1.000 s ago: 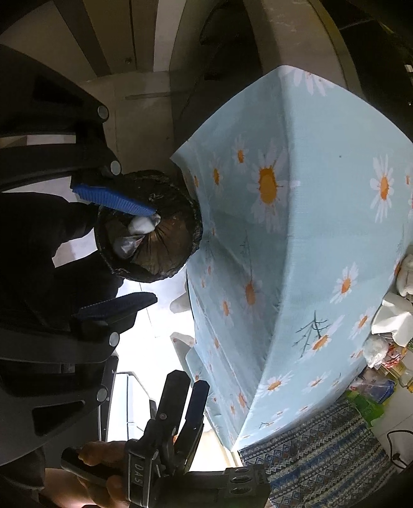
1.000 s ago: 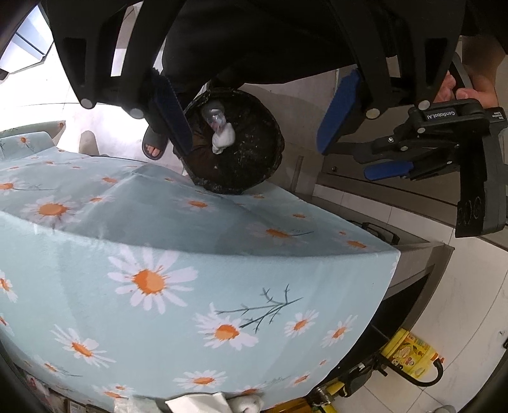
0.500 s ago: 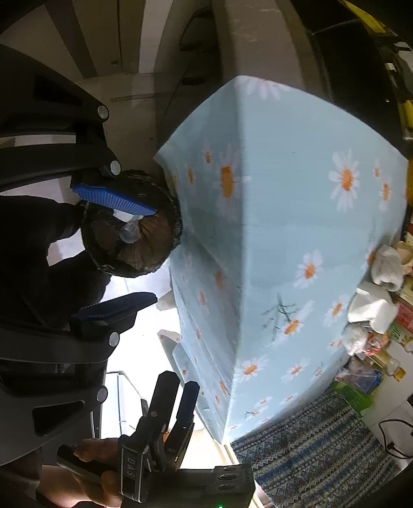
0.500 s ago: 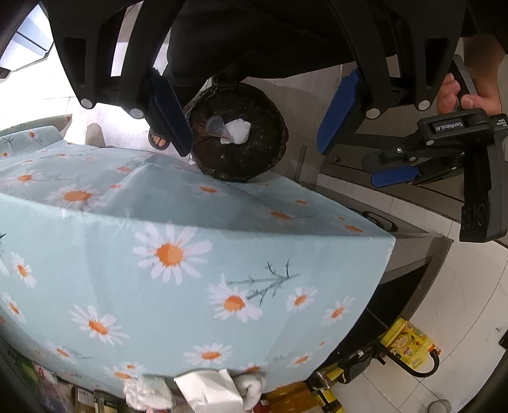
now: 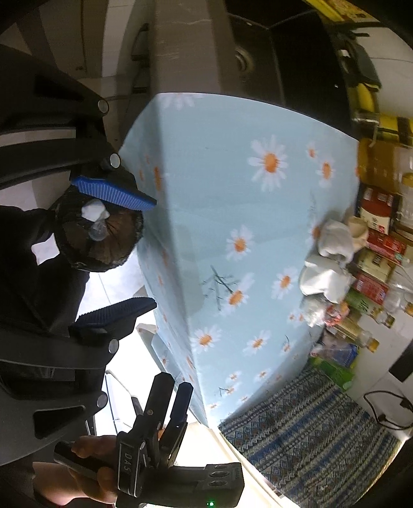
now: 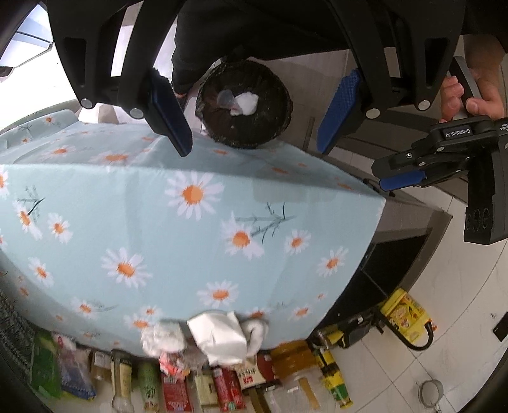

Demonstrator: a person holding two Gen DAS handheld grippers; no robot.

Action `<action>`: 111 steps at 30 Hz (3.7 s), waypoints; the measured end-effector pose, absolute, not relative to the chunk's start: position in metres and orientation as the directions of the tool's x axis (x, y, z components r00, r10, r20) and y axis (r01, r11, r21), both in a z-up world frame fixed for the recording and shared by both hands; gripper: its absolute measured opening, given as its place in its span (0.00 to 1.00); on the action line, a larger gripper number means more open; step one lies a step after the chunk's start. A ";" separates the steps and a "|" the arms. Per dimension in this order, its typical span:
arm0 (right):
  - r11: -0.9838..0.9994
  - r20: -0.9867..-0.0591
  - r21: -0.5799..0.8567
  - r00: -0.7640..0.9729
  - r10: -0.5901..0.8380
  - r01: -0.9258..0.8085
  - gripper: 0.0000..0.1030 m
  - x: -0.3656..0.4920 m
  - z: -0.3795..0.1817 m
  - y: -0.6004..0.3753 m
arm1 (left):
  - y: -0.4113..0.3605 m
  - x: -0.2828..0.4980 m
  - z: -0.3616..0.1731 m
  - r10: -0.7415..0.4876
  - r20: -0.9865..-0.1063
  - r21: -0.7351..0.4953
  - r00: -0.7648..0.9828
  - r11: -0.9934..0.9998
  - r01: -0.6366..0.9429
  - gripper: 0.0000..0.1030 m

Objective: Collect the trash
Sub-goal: 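Move the right tool back to the table and grasp the white paper cup, then lift the white paper cup with the right tool while the left holds the grey cloth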

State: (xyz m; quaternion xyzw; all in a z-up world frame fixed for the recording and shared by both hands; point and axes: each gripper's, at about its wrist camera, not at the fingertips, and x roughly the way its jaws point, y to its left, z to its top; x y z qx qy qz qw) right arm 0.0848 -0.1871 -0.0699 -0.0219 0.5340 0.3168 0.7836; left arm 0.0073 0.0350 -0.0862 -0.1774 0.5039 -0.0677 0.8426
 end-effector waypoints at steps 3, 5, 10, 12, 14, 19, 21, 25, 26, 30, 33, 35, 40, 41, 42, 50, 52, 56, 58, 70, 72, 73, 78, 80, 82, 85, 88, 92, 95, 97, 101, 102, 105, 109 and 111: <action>0.802 -0.841 0.295 0.258 0.476 -0.520 0.78 0.090 -0.060 -0.189 | 0.035 0.014 -0.077 -0.294 -0.815 -0.362 0.499 0.931 -0.045 0.54; 0.802 -0.833 0.289 0.276 0.480 -0.524 0.78 0.095 -0.052 -0.188 | 0.035 0.018 -0.071 -0.292 -0.810 -0.360 0.509 0.932 -0.038 0.54; 0.792 -0.811 0.273 0.313 0.495 -0.546 0.84 0.116 -0.039 -0.187 | 0.037 0.028 -0.059 -0.274 -0.797 -0.351 0.539 0.935 -0.044 0.58; 0.785 -0.808 0.262 0.316 0.497 -0.561 0.84 0.127 -0.035 -0.184 | 0.038 0.035 -0.054 -0.260 -0.792 -0.348 0.552 0.936 -0.058 0.58; 0.773 -0.802 0.261 0.316 0.507 -0.578 0.84 0.140 -0.030 -0.183 | 0.039 0.041 -0.051 -0.242 -0.791 -0.342 0.561 0.936 -0.078 0.58; 0.732 -0.783 0.251 0.311 0.538 -0.633 0.90 0.181 -0.018 -0.173 | 0.042 0.052 -0.042 -0.196 -0.785 -0.341 0.587 0.929 -0.146 0.65; 0.715 -0.781 0.248 0.302 0.547 -0.654 0.90 0.196 -0.016 -0.168 | 0.042 0.057 -0.039 -0.180 -0.786 -0.339 0.592 0.926 -0.168 0.66; 0.677 -0.776 0.250 0.275 0.568 -0.692 0.90 0.230 -0.014 -0.154 | 0.043 0.068 -0.036 -0.135 -0.796 -0.325 0.590 0.918 -0.228 0.66; 0.665 -0.775 0.251 0.265 0.573 -0.704 0.90 0.239 -0.014 -0.149 | 0.043 0.070 -0.035 -0.129 -0.797 -0.324 0.591 0.916 -0.238 0.66; 0.621 -0.774 0.248 0.234 0.589 -0.744 0.90 0.265 -0.017 -0.133 | 0.042 0.077 -0.033 -0.090 -0.800 -0.315 0.593 0.904 -0.288 0.66; 0.591 -0.779 0.240 0.209 0.590 -0.770 0.90 0.284 -0.024 -0.120 | 0.042 0.084 -0.032 -0.063 -0.804 -0.311 0.591 0.892 -0.328 0.66; 0.576 -0.785 0.238 0.195 0.588 -0.782 0.90 0.294 -0.030 -0.114 | 0.041 0.088 -0.032 -0.049 -0.808 -0.308 0.587 0.884 -0.351 0.66; 0.546 -0.798 0.249 0.150 0.584 -0.800 0.90 0.317 -0.045 -0.102 | 0.038 0.096 -0.034 -0.018 -0.820 -0.297 0.573 0.868 -0.398 0.66; 0.536 -0.800 0.248 0.141 0.583 -0.807 0.90 0.321 -0.049 -0.099 | 0.037 0.098 -0.035 -0.011 -0.821 -0.292 0.570 0.866 -0.405 0.66; 0.532 -0.802 0.246 0.137 0.581 -0.810 0.90 0.324 -0.051 -0.097 | 0.035 0.100 -0.035 -0.002 -0.824 -0.286 0.567 0.865 -0.413 0.66; 0.495 -0.834 0.222 0.099 0.543 -0.840 0.82 0.338 -0.075 -0.079 | 0.027 0.110 -0.039 0.019 -0.839 -0.277 0.544 0.845 -0.457 0.66; 0.492 -0.839 0.220 0.094 0.536 -0.843 0.76 0.341 -0.080 -0.078 | 0.025 0.112 -0.041 0.020 -0.842 -0.277 0.539 0.842 -0.464 0.66; 0.477 -0.839 0.219 0.085 0.537 -0.851 0.69 0.342 -0.084 -0.077 | 0.023 0.115 -0.045 0.025 -0.850 -0.272 0.526 0.835 -0.479 0.66; 0.469 -0.836 0.208 0.093 0.540 -0.859 0.67 0.342 -0.083 -0.076 | 0.023 0.116 -0.047 0.026 -0.854 -0.270 0.520 0.832 -0.485 0.66; 0.446 -0.813 0.206 0.101 0.573 -0.871 0.60 0.338 -0.066 -0.083 | 0.024 0.131 -0.048 0.016 -0.861 -0.259 0.509 0.846 -0.465 0.66; 0.447 -0.804 0.215 0.102 0.586 -0.868 0.60 0.337 -0.060 -0.088 | 0.024 0.136 -0.048 0.010 -0.860 -0.259 0.510 0.853 -0.453 0.66; 0.444 -0.796 0.227 0.098 0.598 -0.867 0.60 0.336 -0.055 -0.091 | 0.024 0.139 -0.048 0.008 -0.861 -0.257 0.509 0.856 -0.448 0.66; 0.445 -0.767 0.246 0.108 0.632 -0.861 0.60 0.330 -0.035 -0.107 | 0.025 0.159 -0.048 -0.011 -0.863 -0.247 0.504 0.880 -0.405 0.66; 0.453 -0.755 0.258 0.114 0.645 -0.853 0.60 0.329 -0.028 -0.116 | 0.025 0.169 -0.049 -0.020 -0.865 -0.243 0.501 0.891 -0.384 0.66; 0.462 -0.745 0.272 0.119 0.656 -0.844 0.60 0.328 -0.022 -0.126 | 0.025 0.177 -0.049 -0.025 -0.867 -0.237 0.498 0.900 -0.366 0.66; 0.481 -0.734 0.293 0.128 0.667 -0.827 0.60 0.326 -0.016 -0.142 | 0.026 0.195 -0.050 -0.036 -0.871 -0.222 0.489 0.918 -0.329 0.66; 0.505 -0.726 0.304 0.147 0.672 -0.808 0.60 0.323 -0.013 -0.156 | 0.029 0.209 -0.052 -0.045 -0.874 -0.218 0.485 0.926 -0.308 0.68; 0.545 -0.724 0.327 0.167 0.670 -0.772 0.60 0.318 -0.014 -0.177 | 0.031 0.233 -0.053 -0.047 -0.878 -0.197 0.477 0.942 -0.271 0.71; 0.572 -0.723 0.337 0.184 0.666 -0.748 0.60 0.314 -0.016 -0.192 | 0.033 0.251 -0.056 -0.050 -0.881 -0.183 0.470 0.953 -0.243 0.71; 0.589 -0.725 0.347 0.190 0.662 -0.729 0.60 0.313 -0.017 -0.199 | 0.034 0.261 -0.058 -0.057 -0.883 -0.180 0.467 0.958 -0.224 0.71; 0.624 -0.731 0.360 0.205 0.651 -0.694 0.60 0.307 -0.022 -0.214 | 0.037 0.284 -0.068 -0.047 -0.892 -0.148 0.449 0.970 -0.192 0.71; 0.631 -0.733 0.364 0.207 0.648 -0.685 0.60 0.306 -0.024 -0.217 | 0.038 0.288 -0.071 -0.045 -0.896 -0.141 0.442 0.972 -0.187 0.71; 0.653 -0.742 0.368 0.214 0.636 -0.662 0.60 0.304 -0.028 -0.226 | 0.039 0.299 -0.078 -0.044 -0.903 -0.128 0.428 0.977 -0.170 0.71; 0.680 -0.752 0.377 0.221 0.621 -0.629 0.60 0.301 -0.036 -0.235 | 0.041 0.314 -0.089 -0.042 -0.913 -0.112 0.405 0.982 -0.151 0.71; 0.691 -0.755 0.383 0.223 0.616 -0.613 0.60 0.300 -0.039 -0.238 | 0.042 0.320 -0.096 -0.032 -0.923 -0.093 0.383 0.985 -0.144 0.70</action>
